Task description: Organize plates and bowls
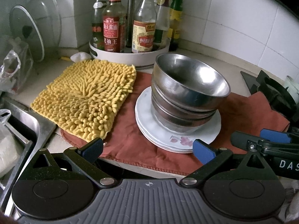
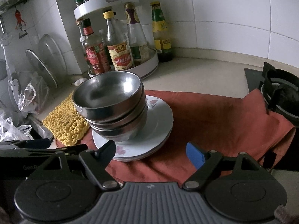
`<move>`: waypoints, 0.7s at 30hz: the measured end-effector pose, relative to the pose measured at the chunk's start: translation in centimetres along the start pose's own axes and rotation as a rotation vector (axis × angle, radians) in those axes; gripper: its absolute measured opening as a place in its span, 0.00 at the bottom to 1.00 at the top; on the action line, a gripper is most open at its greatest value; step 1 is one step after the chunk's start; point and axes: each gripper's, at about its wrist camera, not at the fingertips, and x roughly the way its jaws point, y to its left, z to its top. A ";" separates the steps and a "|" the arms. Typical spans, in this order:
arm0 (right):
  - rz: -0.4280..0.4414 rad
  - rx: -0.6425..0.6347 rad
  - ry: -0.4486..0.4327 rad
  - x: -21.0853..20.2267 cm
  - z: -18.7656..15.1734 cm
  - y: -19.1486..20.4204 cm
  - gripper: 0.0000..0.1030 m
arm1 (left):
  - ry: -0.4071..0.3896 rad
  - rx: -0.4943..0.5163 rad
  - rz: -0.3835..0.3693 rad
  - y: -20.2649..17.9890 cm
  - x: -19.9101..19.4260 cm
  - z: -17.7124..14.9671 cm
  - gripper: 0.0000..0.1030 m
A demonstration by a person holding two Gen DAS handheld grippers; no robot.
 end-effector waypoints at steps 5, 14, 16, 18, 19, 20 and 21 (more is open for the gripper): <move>0.000 -0.009 0.004 0.1 0.1 0.2 0.77 | -0.005 0.005 0.017 0.1 -0.1 0.0 1.00; 0.004 -0.029 0.014 0.3 0.2 0.6 0.77 | -0.005 0.008 0.039 0.3 -0.3 -0.1 1.00; 0.007 -0.034 0.016 0.4 0.3 0.6 0.77 | 0.001 0.005 0.038 0.3 -0.3 -0.1 1.00; 0.007 -0.038 0.018 0.4 0.3 0.7 0.77 | 0.005 0.003 0.038 0.3 -0.3 -0.2 0.99; 0.007 -0.040 0.019 0.4 0.3 0.7 0.77 | 0.006 0.006 0.039 0.3 -0.4 -0.3 0.99; 0.008 -0.042 0.020 0.4 0.2 0.7 0.77 | 0.004 0.010 0.043 0.3 -0.5 -0.3 0.99; 0.009 -0.044 0.021 0.3 0.2 0.7 0.77 | -0.001 0.017 0.048 0.2 -0.5 -0.4 0.99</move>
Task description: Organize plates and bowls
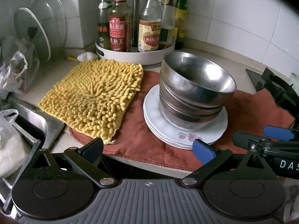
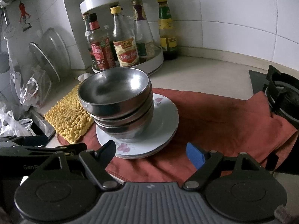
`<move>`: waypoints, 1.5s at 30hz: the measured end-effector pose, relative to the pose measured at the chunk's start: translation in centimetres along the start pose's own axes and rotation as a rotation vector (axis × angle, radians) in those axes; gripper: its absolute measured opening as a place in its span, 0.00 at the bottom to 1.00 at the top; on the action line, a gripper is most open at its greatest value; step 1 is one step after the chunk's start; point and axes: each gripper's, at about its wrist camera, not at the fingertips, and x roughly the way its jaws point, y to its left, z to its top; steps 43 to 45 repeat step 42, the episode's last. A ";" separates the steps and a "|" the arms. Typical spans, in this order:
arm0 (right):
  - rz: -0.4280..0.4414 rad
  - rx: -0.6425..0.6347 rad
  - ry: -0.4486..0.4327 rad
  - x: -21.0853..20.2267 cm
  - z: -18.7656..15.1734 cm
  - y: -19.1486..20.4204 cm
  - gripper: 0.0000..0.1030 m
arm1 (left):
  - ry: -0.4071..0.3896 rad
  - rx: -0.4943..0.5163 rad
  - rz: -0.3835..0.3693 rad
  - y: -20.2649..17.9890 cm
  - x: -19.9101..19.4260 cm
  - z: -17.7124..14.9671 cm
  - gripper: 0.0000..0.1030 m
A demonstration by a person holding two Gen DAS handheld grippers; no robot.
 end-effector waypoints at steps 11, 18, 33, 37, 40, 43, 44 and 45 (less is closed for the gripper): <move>0.005 -0.013 -0.002 -0.3 -0.1 0.1 0.77 | -0.023 -0.008 -0.011 0.2 -0.7 -0.2 0.99; 0.010 -0.022 -0.014 -0.9 0.0 0.3 0.77 | -0.037 -0.011 -0.019 0.2 -0.9 -0.2 0.99; 0.013 -0.023 -0.015 -0.8 0.4 0.6 0.77 | -0.029 -0.040 -0.034 0.6 -0.5 0.2 1.00; 0.020 -0.015 -0.021 -0.9 0.5 0.6 0.77 | -0.029 -0.057 -0.071 1.0 -0.3 0.3 1.00; 0.031 -0.006 -0.030 -1.0 0.6 0.5 0.77 | -0.069 -0.050 -0.076 1.0 -0.6 0.2 1.00; 0.040 0.002 -0.035 -1.0 0.6 0.4 0.77 | -0.095 -0.032 -0.066 0.8 -0.8 0.3 1.00; 0.040 0.002 -0.035 -1.0 0.6 0.4 0.77 | -0.095 -0.032 -0.066 0.8 -0.8 0.3 1.00; 0.040 0.002 -0.035 -1.0 0.6 0.4 0.77 | -0.095 -0.032 -0.066 0.8 -0.8 0.3 1.00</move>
